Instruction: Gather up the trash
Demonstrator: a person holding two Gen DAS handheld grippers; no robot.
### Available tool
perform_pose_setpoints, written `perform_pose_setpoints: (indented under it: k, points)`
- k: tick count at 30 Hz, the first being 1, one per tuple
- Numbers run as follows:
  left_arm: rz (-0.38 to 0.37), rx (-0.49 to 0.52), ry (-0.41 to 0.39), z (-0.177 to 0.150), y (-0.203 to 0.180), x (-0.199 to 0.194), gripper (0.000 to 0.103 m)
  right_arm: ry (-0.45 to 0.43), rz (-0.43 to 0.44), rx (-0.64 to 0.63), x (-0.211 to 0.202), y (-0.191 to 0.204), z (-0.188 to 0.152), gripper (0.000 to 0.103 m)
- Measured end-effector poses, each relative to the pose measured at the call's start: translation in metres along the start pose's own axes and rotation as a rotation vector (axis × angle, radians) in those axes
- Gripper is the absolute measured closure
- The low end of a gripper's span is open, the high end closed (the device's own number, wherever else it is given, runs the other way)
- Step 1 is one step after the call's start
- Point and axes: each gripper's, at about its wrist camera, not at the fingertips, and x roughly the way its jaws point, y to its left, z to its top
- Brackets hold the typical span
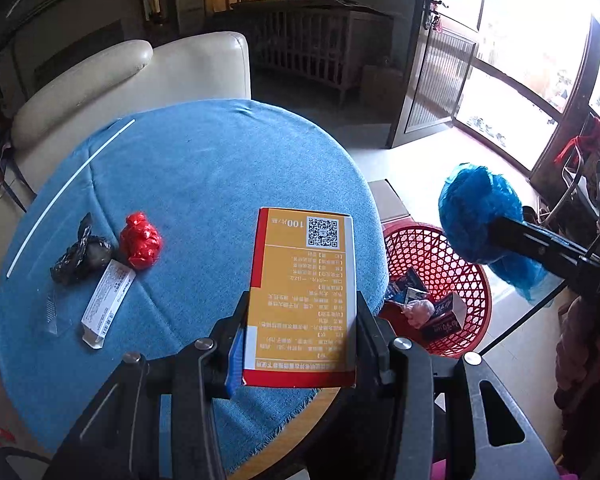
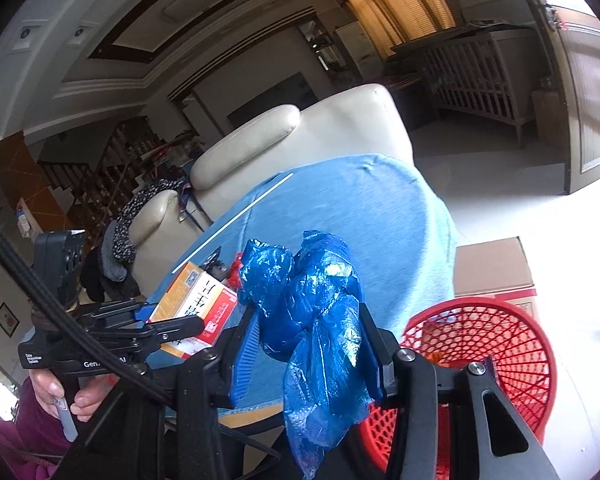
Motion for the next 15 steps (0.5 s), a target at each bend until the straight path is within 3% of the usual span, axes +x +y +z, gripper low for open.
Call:
perform_pose_setpoints:
  k: [15]
  points:
    - [-0.066,0.102,-0.038,0.017,-0.043,0.011,0.055,-0.115,-0.132,0.121,-0.053,-0.063,0.011,0.055]
